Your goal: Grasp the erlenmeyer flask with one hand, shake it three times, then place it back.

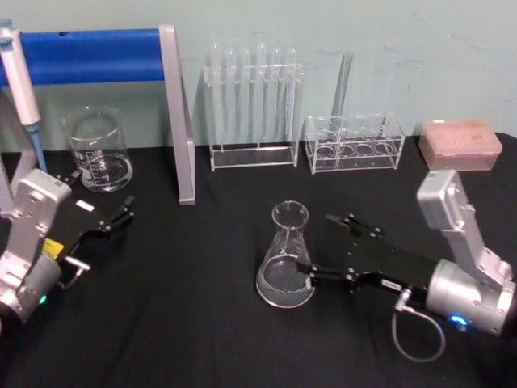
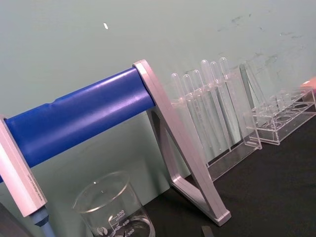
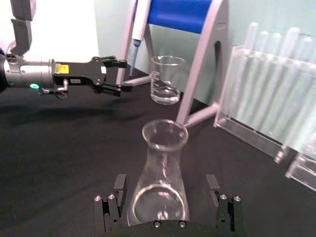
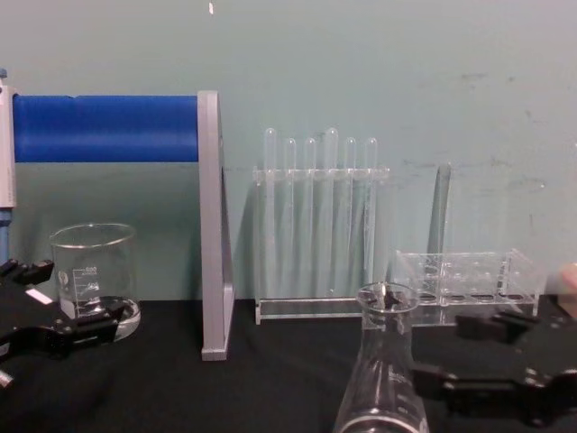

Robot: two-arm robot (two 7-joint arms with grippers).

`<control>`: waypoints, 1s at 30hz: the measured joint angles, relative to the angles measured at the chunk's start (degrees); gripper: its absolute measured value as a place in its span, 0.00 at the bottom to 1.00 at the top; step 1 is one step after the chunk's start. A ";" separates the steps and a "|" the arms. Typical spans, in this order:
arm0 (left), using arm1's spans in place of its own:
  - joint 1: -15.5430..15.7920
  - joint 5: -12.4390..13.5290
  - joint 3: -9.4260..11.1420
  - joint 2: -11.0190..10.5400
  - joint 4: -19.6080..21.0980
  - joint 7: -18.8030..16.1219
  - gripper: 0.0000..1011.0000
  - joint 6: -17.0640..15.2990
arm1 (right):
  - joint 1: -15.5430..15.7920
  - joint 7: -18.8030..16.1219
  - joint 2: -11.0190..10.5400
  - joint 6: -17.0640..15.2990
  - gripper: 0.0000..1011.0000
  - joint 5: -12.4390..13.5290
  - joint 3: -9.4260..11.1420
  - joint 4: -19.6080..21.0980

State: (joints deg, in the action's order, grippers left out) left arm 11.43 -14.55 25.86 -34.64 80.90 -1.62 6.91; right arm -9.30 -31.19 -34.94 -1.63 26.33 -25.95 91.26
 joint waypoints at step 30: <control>0.00 0.00 0.00 0.00 0.00 0.00 0.99 0.00 | -0.89 16.98 9.73 3.54 0.99 -4.52 10.32 -11.17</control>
State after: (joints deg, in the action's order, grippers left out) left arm 11.43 -14.55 25.86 -34.64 80.90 -1.62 6.91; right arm -10.19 -14.21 -25.21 1.91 21.82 -15.63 80.10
